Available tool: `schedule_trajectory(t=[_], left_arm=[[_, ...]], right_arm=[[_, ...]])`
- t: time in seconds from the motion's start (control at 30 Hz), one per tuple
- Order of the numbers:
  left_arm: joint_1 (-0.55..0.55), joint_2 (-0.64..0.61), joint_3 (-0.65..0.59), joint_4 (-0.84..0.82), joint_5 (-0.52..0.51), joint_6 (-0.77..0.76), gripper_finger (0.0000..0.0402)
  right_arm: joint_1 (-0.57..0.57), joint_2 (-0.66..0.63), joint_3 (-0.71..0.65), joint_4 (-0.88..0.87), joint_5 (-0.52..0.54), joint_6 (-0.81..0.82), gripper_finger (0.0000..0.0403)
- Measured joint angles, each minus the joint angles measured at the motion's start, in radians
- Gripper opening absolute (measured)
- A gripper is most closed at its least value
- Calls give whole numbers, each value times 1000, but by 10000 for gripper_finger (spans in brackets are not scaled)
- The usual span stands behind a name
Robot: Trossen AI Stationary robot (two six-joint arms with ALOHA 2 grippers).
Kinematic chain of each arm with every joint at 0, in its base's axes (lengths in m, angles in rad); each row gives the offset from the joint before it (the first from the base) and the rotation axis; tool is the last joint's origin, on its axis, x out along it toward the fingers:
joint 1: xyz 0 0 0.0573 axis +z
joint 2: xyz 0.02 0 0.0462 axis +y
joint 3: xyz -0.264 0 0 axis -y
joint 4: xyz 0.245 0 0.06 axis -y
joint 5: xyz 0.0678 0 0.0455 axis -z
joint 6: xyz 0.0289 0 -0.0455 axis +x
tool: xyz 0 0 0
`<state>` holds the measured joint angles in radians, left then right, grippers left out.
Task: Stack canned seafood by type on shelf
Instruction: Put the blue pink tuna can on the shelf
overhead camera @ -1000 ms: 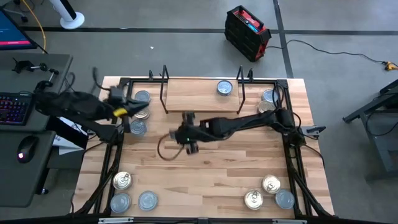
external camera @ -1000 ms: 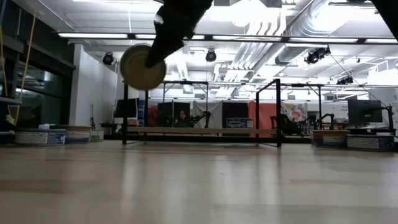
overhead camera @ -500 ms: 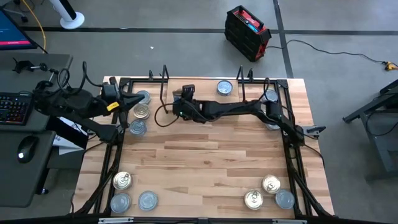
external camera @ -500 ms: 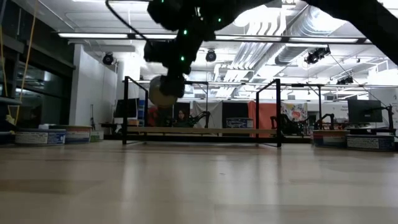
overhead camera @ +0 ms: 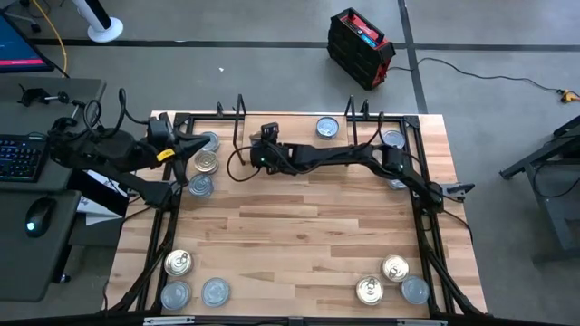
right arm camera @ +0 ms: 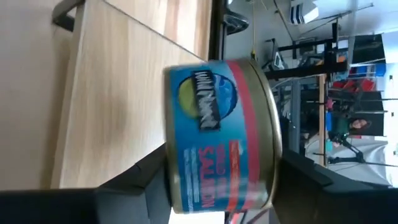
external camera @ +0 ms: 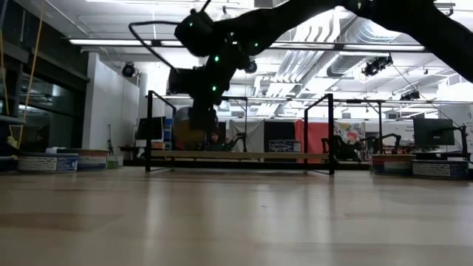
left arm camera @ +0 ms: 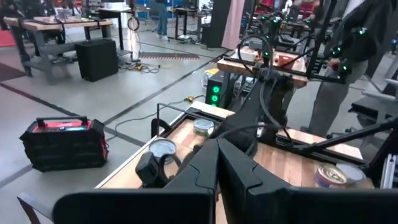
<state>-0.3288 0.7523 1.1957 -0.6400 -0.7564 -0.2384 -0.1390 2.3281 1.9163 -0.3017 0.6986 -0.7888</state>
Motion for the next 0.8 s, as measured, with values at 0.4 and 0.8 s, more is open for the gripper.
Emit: schedule_trajectory(t=[0.4,0.8], left_arm=[[0,0,0,1,-15,-81,1],[1,0,0,1,-39,-92,1]], right_arm=[[2,22,0,44,-16,52,205],[1,22,0,30,-59,82,206]])
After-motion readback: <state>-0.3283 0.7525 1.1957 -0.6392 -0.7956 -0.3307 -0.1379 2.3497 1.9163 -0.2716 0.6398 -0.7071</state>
